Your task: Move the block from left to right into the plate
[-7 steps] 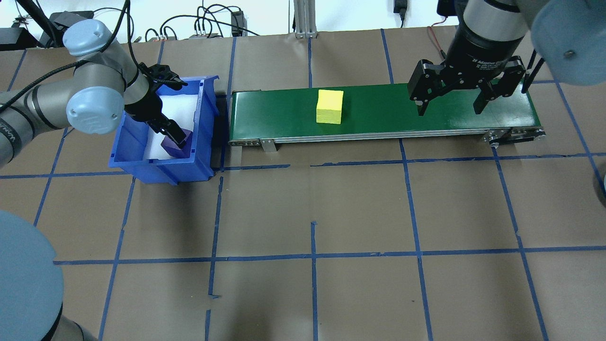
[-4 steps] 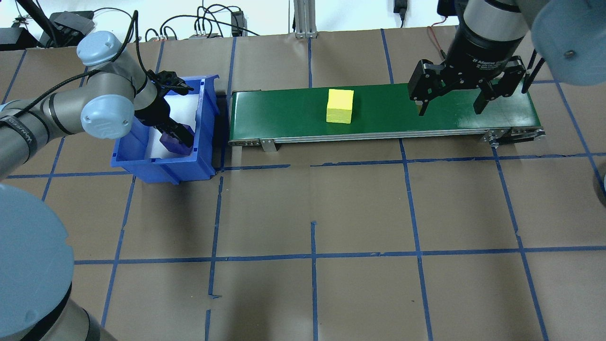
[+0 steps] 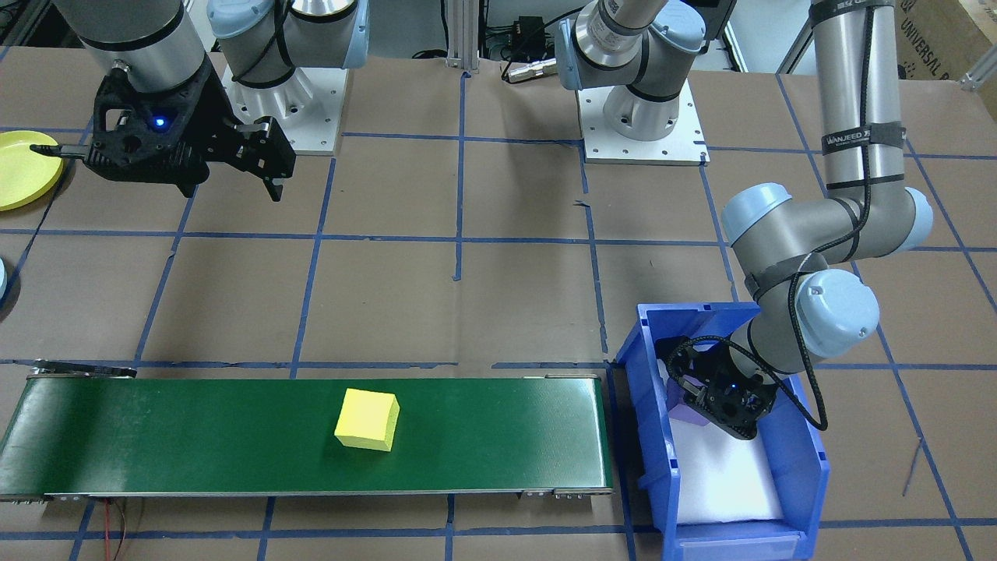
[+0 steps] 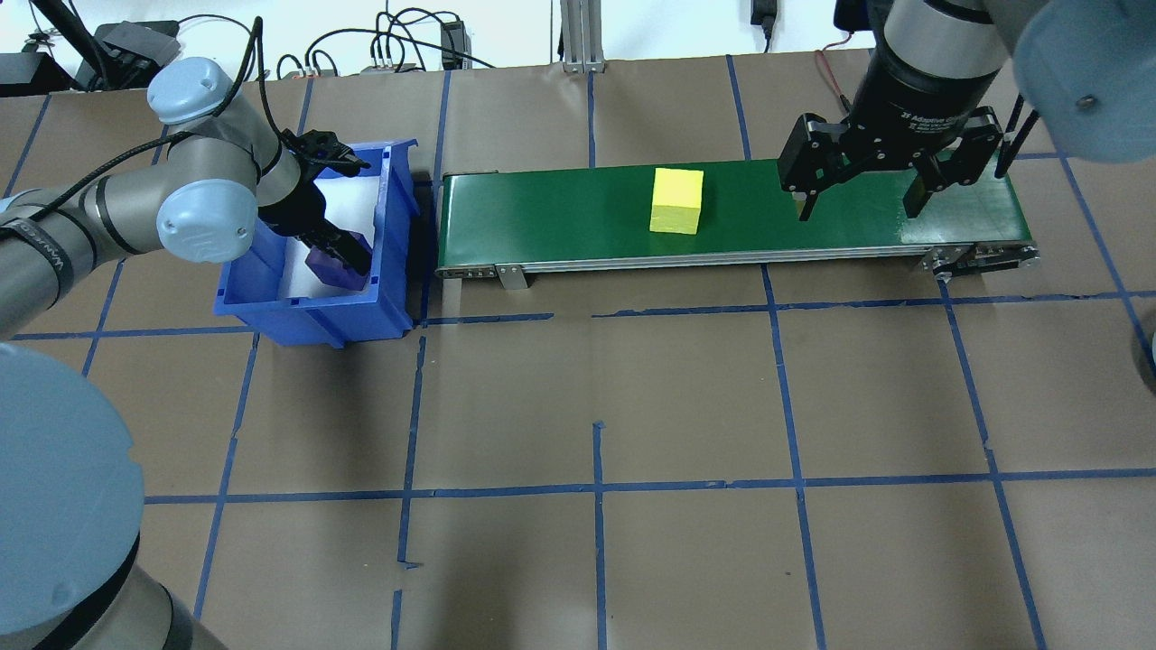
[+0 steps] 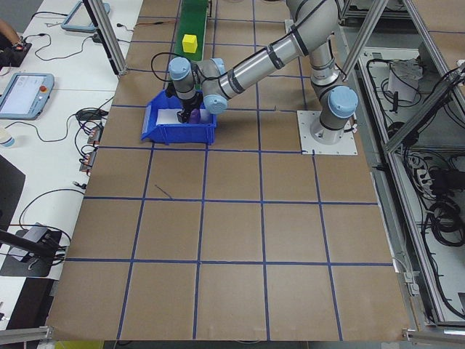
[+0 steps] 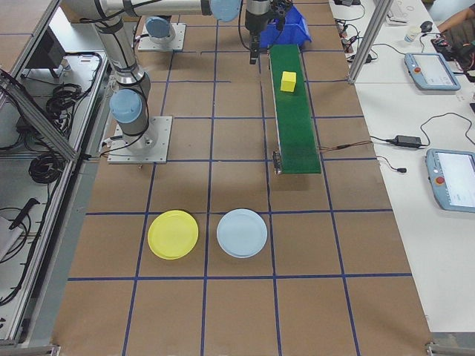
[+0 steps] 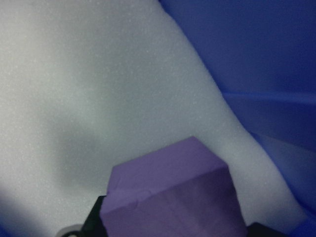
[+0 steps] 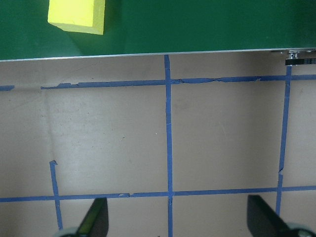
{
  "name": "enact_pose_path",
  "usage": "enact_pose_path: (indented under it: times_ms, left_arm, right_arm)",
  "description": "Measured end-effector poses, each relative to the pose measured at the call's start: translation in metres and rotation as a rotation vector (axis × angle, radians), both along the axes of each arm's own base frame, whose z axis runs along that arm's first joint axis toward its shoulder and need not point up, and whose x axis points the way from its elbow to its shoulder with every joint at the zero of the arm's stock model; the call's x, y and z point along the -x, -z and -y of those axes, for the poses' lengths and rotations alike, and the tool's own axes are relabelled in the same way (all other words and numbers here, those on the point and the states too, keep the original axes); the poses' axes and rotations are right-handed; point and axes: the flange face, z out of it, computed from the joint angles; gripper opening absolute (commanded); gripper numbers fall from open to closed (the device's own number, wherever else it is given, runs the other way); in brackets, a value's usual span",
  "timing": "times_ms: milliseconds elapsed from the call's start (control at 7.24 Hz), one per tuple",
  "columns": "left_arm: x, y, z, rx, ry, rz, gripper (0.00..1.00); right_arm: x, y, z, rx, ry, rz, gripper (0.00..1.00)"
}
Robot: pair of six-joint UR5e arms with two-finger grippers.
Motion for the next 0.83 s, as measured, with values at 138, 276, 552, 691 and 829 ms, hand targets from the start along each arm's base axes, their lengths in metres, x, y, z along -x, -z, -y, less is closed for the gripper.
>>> enact_pose_path:
  times_ms: [138, 276, 552, 691, 829]
  left_arm:
    - [-0.001, -0.006, 0.001, 0.009, -0.007, 0.003, 0.96]
    - [-0.002, -0.015, 0.002, 0.019, -0.021, 0.004, 0.96]
    - [-0.002, -0.034, 0.0, 0.039, -0.044, 0.007, 0.96]
    - [-0.002, -0.039, -0.001, 0.043, -0.053, 0.007, 0.96]
    - [-0.001, -0.039, -0.002, 0.041, -0.061, 0.007, 0.96]
  right_arm:
    - [0.0, 0.0, 0.0, 0.0, 0.0, 0.0, 1.0]
    - [0.0, 0.0, 0.0, 0.0, 0.0, 0.0, 1.0]
    - [0.0, 0.0, 0.0, 0.0, 0.001, 0.0, 1.0]
    - [0.0, 0.0, 0.0, -0.001, 0.001, 0.0, 1.0]
    - [0.0, 0.0, 0.0, -0.001, 0.001, 0.0, 1.0]
